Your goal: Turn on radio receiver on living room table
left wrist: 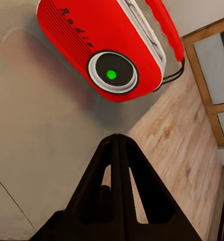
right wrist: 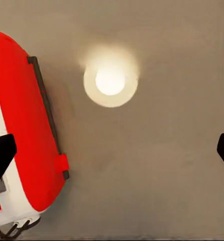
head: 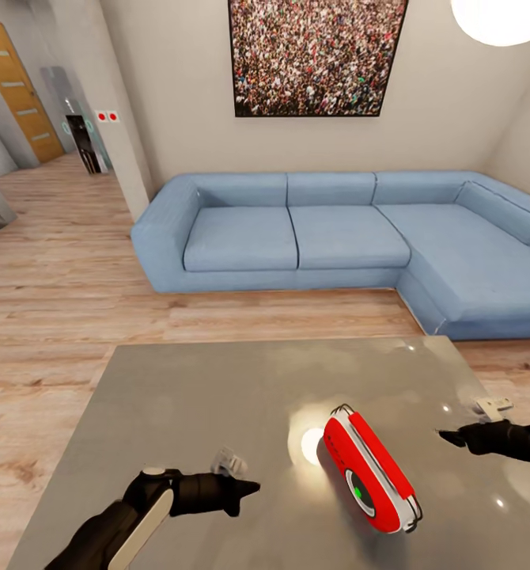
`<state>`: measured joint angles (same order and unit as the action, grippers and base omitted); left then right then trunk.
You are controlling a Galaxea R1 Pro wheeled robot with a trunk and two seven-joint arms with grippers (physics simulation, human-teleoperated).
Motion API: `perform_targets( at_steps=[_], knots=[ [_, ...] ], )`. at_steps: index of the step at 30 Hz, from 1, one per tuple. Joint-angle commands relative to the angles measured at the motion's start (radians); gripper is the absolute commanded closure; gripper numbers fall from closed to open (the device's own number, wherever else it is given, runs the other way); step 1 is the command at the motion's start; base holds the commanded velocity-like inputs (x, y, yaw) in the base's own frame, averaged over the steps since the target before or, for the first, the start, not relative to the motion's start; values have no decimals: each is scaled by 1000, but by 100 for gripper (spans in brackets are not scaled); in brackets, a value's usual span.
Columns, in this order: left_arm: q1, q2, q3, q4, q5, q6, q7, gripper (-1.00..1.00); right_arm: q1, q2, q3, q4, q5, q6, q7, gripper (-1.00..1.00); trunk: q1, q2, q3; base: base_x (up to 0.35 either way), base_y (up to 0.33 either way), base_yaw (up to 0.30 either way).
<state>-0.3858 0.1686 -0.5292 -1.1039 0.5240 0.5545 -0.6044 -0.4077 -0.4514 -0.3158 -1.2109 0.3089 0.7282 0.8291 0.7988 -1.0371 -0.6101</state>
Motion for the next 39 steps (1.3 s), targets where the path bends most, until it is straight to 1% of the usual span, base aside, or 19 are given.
perform_targets(
  at_steps=[1,4,5,8,10,11,12,13,14,22,32,37,39],
  knots=[
    [14,6,0,-2,1,-3,0,100,13,0,-18,3,9,-3,-1,-100,0,0,2,0,0,0],
    [45,19,0,-4,1,-9,1,100,44,0,-52,18,27,-24,-2,-100,0,0,6,0,0,0],
    [58,25,0,-6,1,-12,2,100,59,0,-66,31,37,-42,-2,-100,0,0,8,0,0,0],
    [76,34,0,-9,1,-22,3,100,75,0,-85,76,56,-88,-2,-100,0,0,13,0,0,0],
    [85,37,0,-14,1,-30,4,100,81,0,-97,131,69,-136,-3,-100,0,0,16,0,0,0],
    [86,38,0,-14,1,-31,5,100,82,0,-99,144,71,-148,-3,-100,0,0,17,0,0,0],
    [89,39,0,-16,2,-34,6,100,84,0,-114,191,77,-187,-3,-100,0,0,19,0,0,0],
    [91,40,0,-17,2,-35,7,100,85,-1,-138,239,80,-229,-4,-100,0,0,20,0,0,0],
    [91,40,0,-17,2,-36,7,100,85,-1,-143,248,81,-239,-4,-100,0,0,22,0,0,0],
    [91,40,0,-17,2,-36,8,100,86,1,-152,266,102,-259,-4,-100,0,0,35,0,0,0],
    [91,40,0,-17,2,-31,8,100,86,1,-154,280,108,-261,-5,-100,0,0,50,0,0,0],
    [91,39,1,-17,2,-26,8,100,86,0,-155,299,108,-280,-6,-100,0,0,58,0,0,0],
    [91,37,3,-21,1,-5,8,100,86,0,-155,302,108,-288,-4,-100,0,0,61,0,0,0]
  ],
)
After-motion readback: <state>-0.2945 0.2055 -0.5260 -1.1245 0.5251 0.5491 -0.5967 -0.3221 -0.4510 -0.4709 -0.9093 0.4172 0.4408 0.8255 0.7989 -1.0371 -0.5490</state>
